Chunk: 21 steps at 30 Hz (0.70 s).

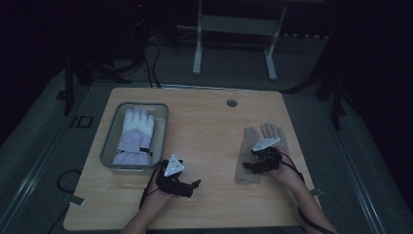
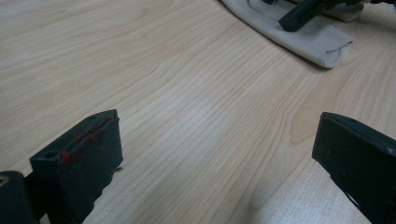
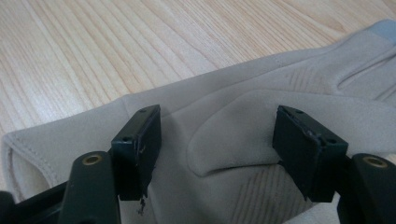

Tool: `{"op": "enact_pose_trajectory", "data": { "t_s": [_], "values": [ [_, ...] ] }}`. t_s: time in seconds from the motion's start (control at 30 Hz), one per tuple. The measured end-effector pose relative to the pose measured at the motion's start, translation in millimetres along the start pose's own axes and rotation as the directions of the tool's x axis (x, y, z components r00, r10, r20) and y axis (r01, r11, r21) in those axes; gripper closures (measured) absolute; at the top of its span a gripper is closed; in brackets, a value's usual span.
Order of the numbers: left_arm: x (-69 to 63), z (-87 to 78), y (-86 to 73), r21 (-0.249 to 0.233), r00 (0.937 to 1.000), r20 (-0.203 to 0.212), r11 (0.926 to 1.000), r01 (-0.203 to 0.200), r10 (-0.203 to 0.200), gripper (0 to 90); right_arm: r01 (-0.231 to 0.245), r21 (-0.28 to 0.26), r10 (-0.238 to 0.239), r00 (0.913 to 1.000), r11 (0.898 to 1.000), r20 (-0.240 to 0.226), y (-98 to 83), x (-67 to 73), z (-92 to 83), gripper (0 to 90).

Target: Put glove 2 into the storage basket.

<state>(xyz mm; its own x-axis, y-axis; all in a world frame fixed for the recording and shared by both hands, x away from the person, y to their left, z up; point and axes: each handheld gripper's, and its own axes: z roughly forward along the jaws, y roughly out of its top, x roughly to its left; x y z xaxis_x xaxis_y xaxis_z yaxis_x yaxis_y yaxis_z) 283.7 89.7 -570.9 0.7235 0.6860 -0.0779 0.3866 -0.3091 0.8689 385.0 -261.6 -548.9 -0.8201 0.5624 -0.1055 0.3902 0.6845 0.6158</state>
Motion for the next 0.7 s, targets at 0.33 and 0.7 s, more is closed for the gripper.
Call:
{"op": "enact_pose_trajectory", "data": {
  "t_s": [0.33,0.7],
  "values": [
    [-7.7,6.0,-2.1,0.011,0.9993,0.027,0.9996,-0.025,0.024,1.8,-0.062,-0.021,0.063,0.9977,0.998,0.025,-2.9,-4.3,-2.6,68.6],
    [-6.0,5.8,-2.0,0.002,0.9995,0.028,0.9999,-0.012,0.012,1.8,-0.119,-0.029,0.119,0.9927,0.992,0.017,14.8,-10.1,-15.2,83.0]
  ]
}}
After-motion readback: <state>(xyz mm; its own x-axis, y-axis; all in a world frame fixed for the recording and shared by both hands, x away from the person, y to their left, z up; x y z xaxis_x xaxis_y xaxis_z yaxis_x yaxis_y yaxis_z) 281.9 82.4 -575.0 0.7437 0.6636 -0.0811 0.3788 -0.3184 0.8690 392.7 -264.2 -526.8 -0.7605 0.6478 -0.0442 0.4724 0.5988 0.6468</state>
